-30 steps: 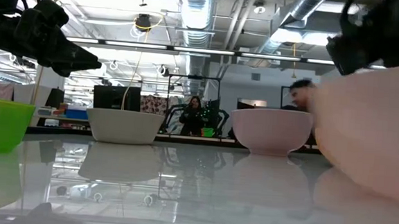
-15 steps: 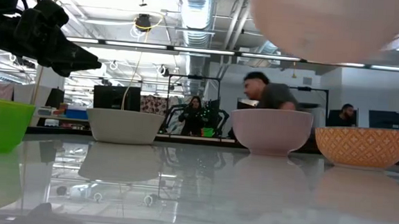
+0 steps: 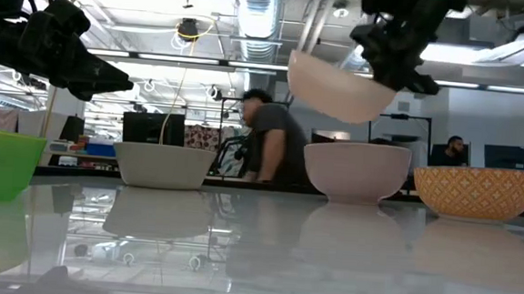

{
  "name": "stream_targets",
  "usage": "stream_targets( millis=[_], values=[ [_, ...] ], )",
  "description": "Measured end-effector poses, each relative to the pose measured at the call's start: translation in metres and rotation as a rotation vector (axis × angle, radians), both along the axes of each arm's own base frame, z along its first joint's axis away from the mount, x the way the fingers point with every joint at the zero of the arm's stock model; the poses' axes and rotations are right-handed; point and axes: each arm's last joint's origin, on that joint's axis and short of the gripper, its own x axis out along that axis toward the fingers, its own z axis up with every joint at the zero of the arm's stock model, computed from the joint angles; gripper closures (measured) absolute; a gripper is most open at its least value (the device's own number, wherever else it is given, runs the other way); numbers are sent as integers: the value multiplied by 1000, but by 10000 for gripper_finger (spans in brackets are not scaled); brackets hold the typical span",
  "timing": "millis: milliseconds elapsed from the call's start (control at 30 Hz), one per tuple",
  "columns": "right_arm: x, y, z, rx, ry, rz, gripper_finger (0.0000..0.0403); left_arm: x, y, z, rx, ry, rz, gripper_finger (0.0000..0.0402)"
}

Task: Nest bowls inside each other
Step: Stack the orange bowl on top of the pink bowl

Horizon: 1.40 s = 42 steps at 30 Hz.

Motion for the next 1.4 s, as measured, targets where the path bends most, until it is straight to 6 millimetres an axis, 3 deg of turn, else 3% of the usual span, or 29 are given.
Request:
stream_targets(
  millis=[200, 500, 833, 1067, 1400],
  values=[
    [-13, -39, -8, 67, 121, -63, 396, 0, 0, 0, 0, 0, 0, 244],
    [-19, -68, -29, 141, 186, -99, 396, 0, 0, 0, 0, 0, 0, 244],
    [-9, -80, -54, 173, 283, -106, 396, 0, 0, 0, 0, 0, 0, 244],
    [-7, -81, -59, 190, 308, -103, 396, 0, 0, 0, 0, 0, 0, 244],
    [-8, -80, -58, 177, 317, -68, 331, 0, 0, 0, 0, 0, 0, 244]
  ],
)
